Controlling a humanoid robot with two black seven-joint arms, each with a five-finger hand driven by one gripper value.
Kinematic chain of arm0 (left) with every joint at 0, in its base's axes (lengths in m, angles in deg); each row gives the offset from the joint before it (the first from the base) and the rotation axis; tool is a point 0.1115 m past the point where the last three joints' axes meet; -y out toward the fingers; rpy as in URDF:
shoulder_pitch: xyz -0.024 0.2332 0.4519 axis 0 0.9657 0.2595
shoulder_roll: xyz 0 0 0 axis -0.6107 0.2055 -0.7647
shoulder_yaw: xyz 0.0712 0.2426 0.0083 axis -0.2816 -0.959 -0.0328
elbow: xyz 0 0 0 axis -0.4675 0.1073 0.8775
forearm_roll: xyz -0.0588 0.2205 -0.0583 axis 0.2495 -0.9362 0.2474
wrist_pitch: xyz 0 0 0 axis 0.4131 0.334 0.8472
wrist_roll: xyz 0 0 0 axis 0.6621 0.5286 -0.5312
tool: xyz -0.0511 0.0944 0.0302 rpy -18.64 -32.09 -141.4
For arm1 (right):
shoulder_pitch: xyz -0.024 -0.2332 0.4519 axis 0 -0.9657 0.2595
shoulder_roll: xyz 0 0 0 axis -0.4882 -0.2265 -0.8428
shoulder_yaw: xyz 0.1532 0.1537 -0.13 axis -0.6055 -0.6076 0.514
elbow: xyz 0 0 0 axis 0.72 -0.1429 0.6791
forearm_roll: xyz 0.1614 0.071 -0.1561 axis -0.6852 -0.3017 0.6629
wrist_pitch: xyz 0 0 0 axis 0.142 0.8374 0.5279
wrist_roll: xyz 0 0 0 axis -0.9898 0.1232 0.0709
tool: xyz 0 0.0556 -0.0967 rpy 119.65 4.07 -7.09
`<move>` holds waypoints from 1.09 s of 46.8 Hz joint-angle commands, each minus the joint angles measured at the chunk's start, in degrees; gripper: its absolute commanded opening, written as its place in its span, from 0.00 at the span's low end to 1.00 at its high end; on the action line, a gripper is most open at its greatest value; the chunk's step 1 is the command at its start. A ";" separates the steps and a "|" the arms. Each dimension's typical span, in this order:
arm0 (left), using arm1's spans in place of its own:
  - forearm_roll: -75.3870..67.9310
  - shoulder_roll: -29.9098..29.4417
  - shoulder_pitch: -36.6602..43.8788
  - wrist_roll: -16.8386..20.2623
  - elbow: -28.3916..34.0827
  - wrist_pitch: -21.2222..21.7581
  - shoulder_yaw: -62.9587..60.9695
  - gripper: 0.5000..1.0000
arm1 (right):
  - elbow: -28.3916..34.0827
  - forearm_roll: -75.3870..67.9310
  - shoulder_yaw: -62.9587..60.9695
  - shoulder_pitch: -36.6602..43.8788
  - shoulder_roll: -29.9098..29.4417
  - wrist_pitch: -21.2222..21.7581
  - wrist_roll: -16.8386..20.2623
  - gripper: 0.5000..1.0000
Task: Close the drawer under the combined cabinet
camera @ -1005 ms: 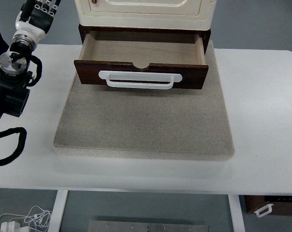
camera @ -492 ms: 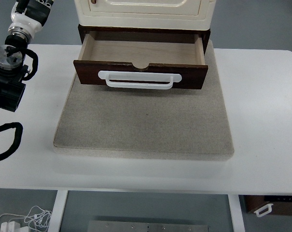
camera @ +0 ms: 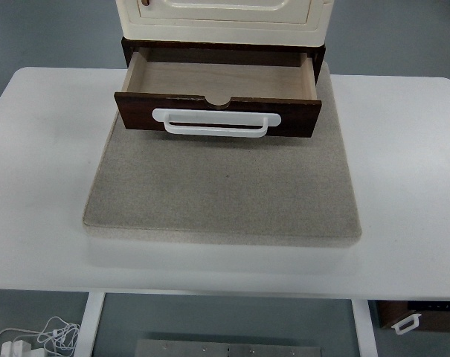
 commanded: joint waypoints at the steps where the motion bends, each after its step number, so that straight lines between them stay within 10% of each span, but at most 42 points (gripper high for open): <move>1: -0.10 -1.79 -0.67 -0.13 -4.98 -0.08 -0.31 1.00 | 0.00 0.00 0.00 0.00 0.00 0.00 0.01 0.90; 51: -20.66 -13.74 2.67 -0.83 -62.73 2.82 -22.89 0.99 | 0.00 0.00 0.00 0.00 0.00 0.00 0.01 0.90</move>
